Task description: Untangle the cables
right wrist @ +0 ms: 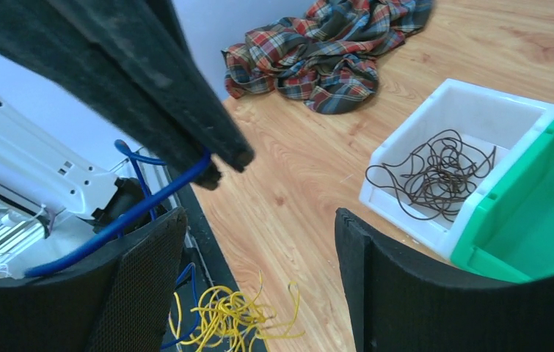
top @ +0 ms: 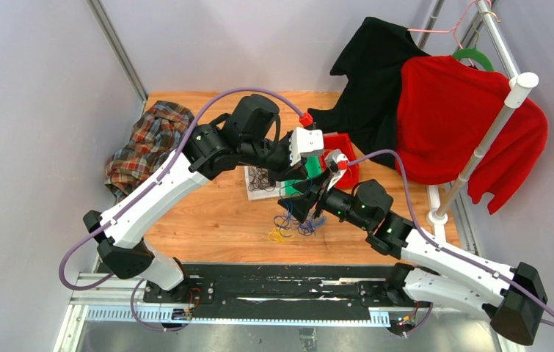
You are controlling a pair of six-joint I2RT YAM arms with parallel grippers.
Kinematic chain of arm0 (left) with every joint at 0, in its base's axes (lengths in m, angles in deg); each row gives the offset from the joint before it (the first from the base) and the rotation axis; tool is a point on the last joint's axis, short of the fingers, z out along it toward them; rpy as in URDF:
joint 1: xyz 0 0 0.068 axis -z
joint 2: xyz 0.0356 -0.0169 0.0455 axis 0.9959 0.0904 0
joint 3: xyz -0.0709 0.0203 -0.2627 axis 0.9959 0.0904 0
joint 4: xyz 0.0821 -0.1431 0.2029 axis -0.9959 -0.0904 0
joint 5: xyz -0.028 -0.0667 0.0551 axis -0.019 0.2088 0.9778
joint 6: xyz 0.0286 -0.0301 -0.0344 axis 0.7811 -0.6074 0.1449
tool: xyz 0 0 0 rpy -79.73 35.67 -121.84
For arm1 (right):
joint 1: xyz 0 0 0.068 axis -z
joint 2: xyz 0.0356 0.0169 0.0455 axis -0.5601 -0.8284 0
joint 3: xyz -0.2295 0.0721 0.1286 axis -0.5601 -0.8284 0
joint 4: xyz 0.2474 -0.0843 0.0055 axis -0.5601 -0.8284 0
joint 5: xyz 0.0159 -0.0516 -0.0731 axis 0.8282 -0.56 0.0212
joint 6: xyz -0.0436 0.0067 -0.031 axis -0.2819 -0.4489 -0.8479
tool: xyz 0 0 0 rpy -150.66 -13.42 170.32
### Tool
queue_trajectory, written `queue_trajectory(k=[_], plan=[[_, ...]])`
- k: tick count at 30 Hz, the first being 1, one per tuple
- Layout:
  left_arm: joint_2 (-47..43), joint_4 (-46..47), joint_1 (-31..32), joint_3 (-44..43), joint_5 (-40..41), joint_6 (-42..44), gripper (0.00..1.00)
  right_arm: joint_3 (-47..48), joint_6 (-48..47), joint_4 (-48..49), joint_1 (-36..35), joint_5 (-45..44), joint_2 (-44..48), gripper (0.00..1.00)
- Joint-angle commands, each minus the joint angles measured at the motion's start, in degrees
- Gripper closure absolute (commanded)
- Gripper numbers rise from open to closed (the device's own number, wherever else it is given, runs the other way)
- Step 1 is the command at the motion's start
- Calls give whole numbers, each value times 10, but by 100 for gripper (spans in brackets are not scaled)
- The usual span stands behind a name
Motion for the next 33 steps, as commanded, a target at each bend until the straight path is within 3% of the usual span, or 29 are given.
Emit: queue_trajectory(k=[1,10,13,23,33], plan=[[-5,2,7,-10,12,30,99,6,20,38,6,35,21,26],[-10,2,7,-3,30,60,100,-22,27,-50,6,-42,113,25],[-9,-1,7,-9,19,52,99,-35,40,-24,6,-51,124,25],[9,0,7,-49,-4,8,99,9,44,28,6,-20,23,27],[15,1,7,-84,-41,-35,99,5,79,89,6,-29,-46,47]])
